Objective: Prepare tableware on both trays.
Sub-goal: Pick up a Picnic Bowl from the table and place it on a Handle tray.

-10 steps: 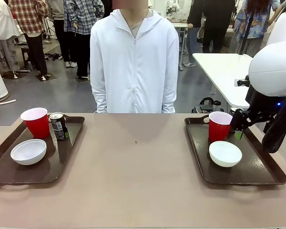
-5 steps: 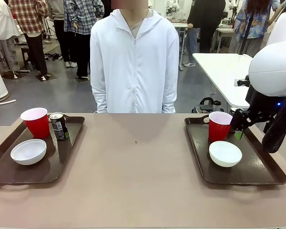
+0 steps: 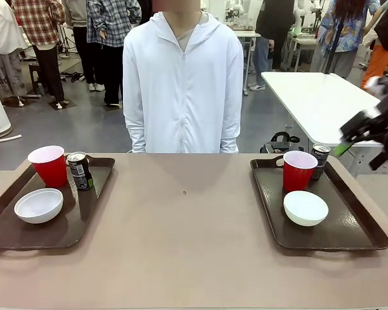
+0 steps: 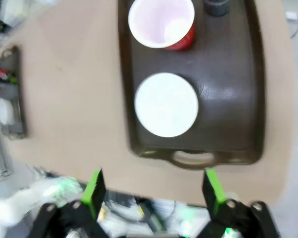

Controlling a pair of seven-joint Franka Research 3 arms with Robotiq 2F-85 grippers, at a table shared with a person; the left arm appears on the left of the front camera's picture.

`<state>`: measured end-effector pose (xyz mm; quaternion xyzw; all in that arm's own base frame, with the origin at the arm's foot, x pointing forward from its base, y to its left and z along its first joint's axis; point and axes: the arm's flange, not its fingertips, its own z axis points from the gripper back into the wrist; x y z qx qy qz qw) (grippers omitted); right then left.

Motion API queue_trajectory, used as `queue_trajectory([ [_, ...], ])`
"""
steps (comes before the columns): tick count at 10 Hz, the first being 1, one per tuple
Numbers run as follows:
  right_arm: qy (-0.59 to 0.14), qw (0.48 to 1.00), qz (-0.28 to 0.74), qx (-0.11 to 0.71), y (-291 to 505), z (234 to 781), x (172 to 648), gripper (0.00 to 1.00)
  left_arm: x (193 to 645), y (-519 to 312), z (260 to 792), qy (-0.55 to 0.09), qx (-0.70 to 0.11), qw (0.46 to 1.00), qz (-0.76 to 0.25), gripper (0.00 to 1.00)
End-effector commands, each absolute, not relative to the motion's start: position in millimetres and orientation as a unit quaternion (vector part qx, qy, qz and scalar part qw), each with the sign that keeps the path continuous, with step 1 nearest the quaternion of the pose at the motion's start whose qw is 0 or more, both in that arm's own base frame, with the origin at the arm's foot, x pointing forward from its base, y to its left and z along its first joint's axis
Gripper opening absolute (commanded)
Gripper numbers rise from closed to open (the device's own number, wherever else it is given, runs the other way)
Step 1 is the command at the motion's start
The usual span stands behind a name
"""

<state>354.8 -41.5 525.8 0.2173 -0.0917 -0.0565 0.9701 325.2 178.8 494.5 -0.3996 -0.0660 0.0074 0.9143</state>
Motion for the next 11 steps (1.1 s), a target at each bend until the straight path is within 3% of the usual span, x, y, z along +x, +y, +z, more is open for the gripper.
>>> queue_trajectory([
  [1,-0.098,0.934,-0.091,0.332,-92.2,535.9,346.6,1.0,324.9,179.4,496.1,-0.071,-0.407,0.911,0.006,1.0],
  [5,-0.075,0.863,-0.004,0.499,-177.0,507.4,330.5,1.0,324.9,179.4,496.1,-0.071,-0.407,0.911,0.006,1.0],
  [7,-0.057,0.866,0.035,0.495,-191.5,482.1,333.1,1.0,324.9,179.4,496.1,-0.071,-0.407,0.911,0.006,1.0],
  [11,-0.054,0.886,-0.052,0.458,-198.7,459.1,344.9,1.0,324.9,179.4,496.1,-0.071,-0.407,0.911,0.006,1.0],
])
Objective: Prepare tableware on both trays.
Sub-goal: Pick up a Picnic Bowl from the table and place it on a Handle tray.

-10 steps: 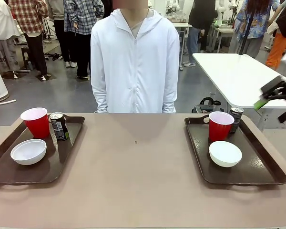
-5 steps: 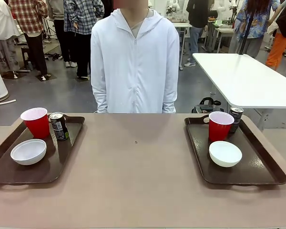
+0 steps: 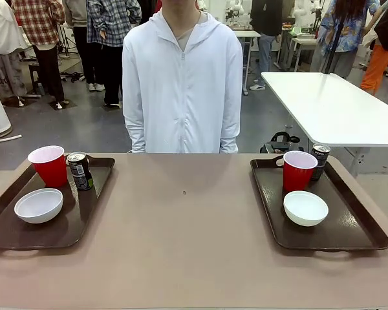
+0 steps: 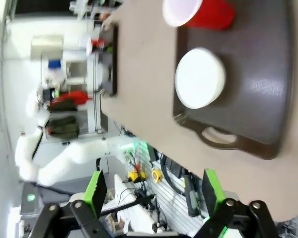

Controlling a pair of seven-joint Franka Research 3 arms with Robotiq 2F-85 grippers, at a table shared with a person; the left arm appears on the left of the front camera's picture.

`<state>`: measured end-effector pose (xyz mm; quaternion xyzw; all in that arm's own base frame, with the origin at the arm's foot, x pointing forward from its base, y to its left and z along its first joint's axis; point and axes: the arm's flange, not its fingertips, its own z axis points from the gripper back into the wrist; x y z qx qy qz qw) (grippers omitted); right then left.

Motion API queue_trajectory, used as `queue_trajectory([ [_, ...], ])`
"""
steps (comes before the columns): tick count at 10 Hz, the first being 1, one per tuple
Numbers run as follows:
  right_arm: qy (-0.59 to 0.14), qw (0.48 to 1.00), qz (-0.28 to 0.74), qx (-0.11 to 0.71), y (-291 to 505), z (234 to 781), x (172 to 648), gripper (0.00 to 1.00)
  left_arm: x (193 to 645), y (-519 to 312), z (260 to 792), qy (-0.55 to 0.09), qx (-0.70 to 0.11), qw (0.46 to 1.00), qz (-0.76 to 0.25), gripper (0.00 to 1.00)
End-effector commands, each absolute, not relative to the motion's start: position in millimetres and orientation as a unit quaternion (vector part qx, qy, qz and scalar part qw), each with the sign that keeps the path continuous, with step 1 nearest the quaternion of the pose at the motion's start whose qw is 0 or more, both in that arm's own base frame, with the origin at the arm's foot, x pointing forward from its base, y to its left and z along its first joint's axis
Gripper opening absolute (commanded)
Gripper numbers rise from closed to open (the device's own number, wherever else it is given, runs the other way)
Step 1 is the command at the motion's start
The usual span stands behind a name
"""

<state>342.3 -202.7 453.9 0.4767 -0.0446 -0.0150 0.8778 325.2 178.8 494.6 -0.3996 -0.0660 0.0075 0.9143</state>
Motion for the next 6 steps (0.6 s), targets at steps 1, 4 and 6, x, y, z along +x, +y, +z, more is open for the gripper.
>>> queue_trajectory([
  [1,-0.056,0.891,-0.097,0.44,-195.8,456.3,345.4,1.0,324.9,179.4,496.1,-0.071,-0.407,0.911,0.006,1.0],
  [4,-0.084,0.9,-0.131,0.407,-191.2,458.9,342.3,1.0,324.9,179.4,496.1,-0.071,-0.407,0.911,0.006,1.0],
  [6,-0.076,0.9,-0.117,0.412,-206.6,459.5,350.4,1.0,324.9,179.4,496.1,-0.071,-0.407,0.911,0.006,1.0],
])
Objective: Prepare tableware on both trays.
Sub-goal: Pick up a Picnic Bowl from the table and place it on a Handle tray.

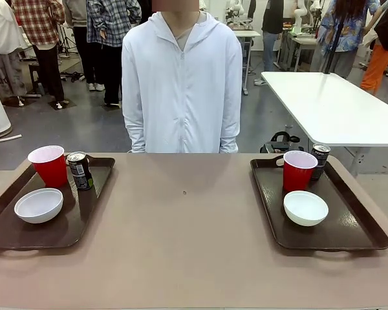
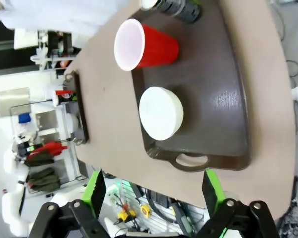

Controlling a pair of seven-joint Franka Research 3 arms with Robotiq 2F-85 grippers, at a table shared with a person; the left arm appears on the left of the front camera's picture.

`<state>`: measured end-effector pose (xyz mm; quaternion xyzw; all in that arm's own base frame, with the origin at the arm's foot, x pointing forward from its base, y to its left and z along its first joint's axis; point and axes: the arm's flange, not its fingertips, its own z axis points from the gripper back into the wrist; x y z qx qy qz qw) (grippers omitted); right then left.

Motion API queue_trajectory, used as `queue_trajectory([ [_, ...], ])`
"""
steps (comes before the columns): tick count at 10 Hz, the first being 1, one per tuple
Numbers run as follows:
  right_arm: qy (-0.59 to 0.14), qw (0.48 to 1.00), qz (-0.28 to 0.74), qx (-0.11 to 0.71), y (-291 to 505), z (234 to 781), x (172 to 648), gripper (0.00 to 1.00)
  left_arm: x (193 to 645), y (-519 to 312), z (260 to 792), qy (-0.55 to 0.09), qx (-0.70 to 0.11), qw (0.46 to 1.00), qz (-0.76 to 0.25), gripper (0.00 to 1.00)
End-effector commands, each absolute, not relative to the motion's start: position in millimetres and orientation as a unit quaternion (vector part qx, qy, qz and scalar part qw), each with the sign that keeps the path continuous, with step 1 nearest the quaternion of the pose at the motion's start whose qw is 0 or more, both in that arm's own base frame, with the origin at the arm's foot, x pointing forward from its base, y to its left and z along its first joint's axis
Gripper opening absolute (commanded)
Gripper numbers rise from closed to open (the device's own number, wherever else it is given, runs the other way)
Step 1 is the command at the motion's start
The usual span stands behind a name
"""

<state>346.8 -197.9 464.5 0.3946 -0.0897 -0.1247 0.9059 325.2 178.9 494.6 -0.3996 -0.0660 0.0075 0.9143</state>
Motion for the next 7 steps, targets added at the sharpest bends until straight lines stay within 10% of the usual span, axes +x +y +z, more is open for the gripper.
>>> queue_trajectory([
  [1,-0.076,0.9,-0.117,0.412,-206.6,459.5,350.4,1.0,324.9,179.4,496.1,-0.071,-0.407,0.911,0.006,1.0],
  [7,-0.076,0.9,-0.117,0.412,-206.6,459.5,350.4,1.0,324.9,179.4,496.1,-0.071,-0.407,0.911,0.006,1.0],
])
